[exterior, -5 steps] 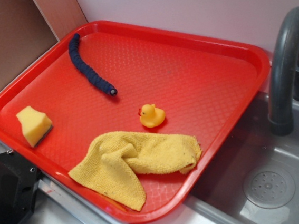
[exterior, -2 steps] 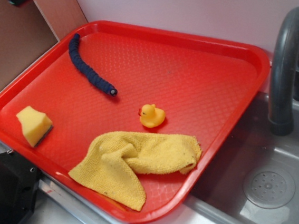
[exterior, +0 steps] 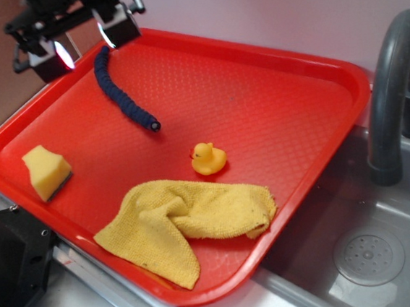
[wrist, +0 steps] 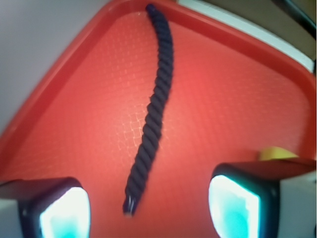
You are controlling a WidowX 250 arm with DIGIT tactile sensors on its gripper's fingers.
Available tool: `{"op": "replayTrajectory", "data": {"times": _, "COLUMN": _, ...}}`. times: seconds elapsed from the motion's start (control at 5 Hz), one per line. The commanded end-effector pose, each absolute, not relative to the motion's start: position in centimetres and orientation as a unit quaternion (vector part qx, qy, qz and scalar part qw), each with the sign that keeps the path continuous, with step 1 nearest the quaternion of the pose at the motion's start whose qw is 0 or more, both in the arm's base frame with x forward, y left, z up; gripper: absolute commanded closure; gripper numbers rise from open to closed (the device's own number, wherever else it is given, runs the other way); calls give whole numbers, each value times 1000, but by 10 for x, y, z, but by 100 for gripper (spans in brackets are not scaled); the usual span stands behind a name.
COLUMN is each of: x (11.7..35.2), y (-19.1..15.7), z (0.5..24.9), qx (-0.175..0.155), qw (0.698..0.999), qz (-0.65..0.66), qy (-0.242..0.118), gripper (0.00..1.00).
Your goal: Grab the blue rope.
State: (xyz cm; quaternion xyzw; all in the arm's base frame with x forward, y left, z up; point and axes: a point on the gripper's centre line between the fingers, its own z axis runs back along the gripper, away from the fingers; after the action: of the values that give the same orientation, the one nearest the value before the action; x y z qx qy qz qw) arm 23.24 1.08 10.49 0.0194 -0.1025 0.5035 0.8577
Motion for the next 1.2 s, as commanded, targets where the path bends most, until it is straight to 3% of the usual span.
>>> {"op": "replayTrajectory", "data": {"times": 0.0, "x": 239, "y": 35, "z": 51, "qx": 20, "qw": 840, "qz": 537, "qy": -74, "gripper": 0}}
{"op": "replayTrajectory", "data": {"times": 0.2, "x": 237, "y": 39, "z": 28, "qx": 27, "qw": 842, "qz": 538, "qy": -45, "gripper": 0}}
{"op": "replayTrajectory", "data": {"times": 0.6, "x": 237, "y": 37, "z": 10, "qx": 18, "qw": 855, "qz": 516, "qy": -44, "gripper": 0}}
{"op": "replayTrajectory", "data": {"times": 0.8, "x": 232, "y": 34, "z": 4, "qx": -8, "qw": 859, "qz": 510, "qy": -53, "gripper": 100}}
{"op": "replayTrajectory", "data": {"times": 1.0, "x": 229, "y": 36, "z": 5, "qx": -13, "qw": 860, "qz": 508, "qy": -58, "gripper": 100}}
